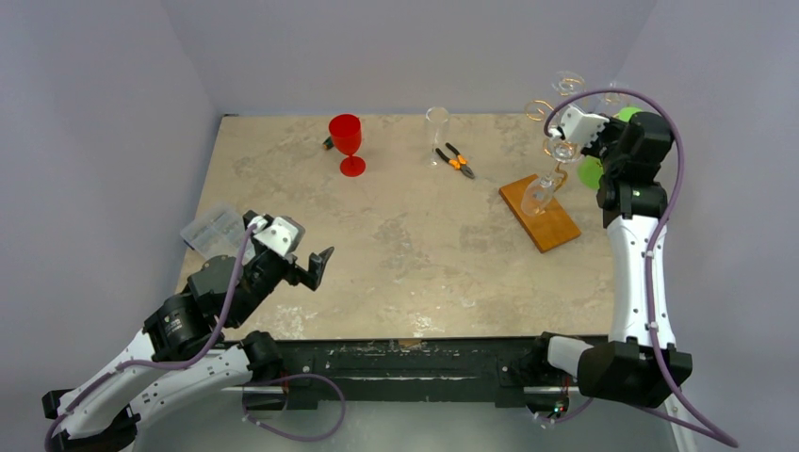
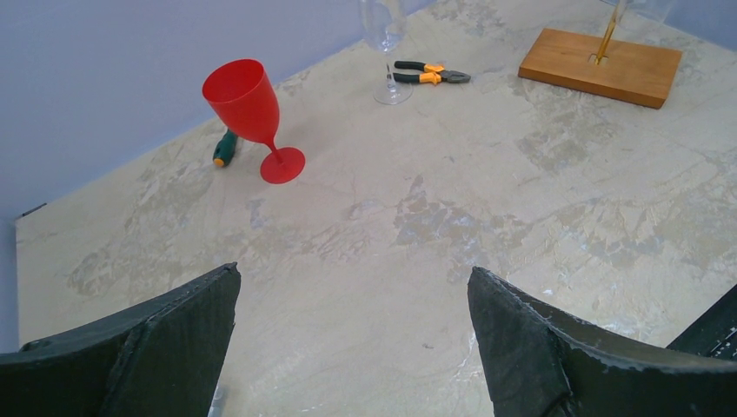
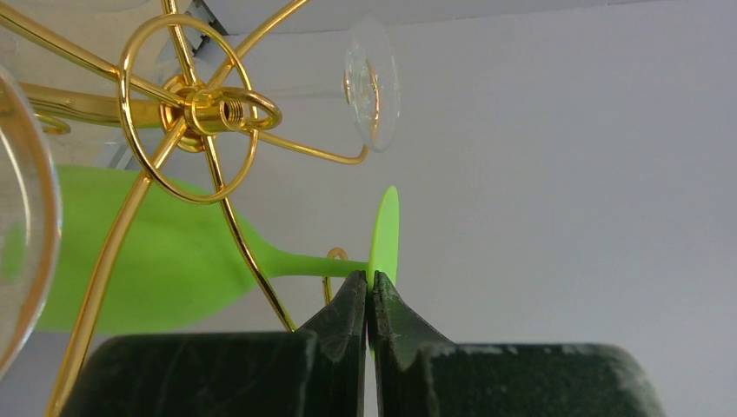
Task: Place the wine glass upside down on the wine glass rack
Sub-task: Turn the wine glass upside down at the wine rack.
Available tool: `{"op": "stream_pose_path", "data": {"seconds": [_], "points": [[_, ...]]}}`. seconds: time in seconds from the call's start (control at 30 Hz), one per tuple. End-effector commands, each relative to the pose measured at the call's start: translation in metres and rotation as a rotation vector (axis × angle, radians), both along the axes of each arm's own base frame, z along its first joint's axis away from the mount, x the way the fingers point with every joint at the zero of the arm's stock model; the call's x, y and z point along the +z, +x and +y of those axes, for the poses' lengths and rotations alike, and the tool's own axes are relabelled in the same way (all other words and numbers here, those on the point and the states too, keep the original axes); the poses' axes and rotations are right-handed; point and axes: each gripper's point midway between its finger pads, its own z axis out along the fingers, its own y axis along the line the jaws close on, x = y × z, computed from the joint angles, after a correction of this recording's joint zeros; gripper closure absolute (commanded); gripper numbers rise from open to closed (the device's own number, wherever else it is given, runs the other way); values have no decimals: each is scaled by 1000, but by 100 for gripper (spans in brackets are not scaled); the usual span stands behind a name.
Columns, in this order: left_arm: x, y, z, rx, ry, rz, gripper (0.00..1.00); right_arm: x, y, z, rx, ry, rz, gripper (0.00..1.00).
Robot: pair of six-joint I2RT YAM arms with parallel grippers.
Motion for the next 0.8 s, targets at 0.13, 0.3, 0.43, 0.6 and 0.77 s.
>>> {"op": "stream_pose_path", "data": {"seconds": [0.13, 0.3, 0.43, 0.6, 0.77], "points": [[10, 1, 0, -5, -22, -36, 0, 49, -20, -6, -36, -21, -109, 100], [10, 1, 0, -6, -22, -36, 0, 52, -24, -14, -49, -15, -101, 100], [9, 1, 0, -6, -22, -35, 0, 49, -26, -17, -52, -10, -92, 100], [10, 1, 0, -5, -23, -36, 0, 45, -26, -23, -66, -4, -79, 100], [10, 1, 0, -5, -22, -36, 0, 38, -24, -31, -77, 8, -62, 100]]}}
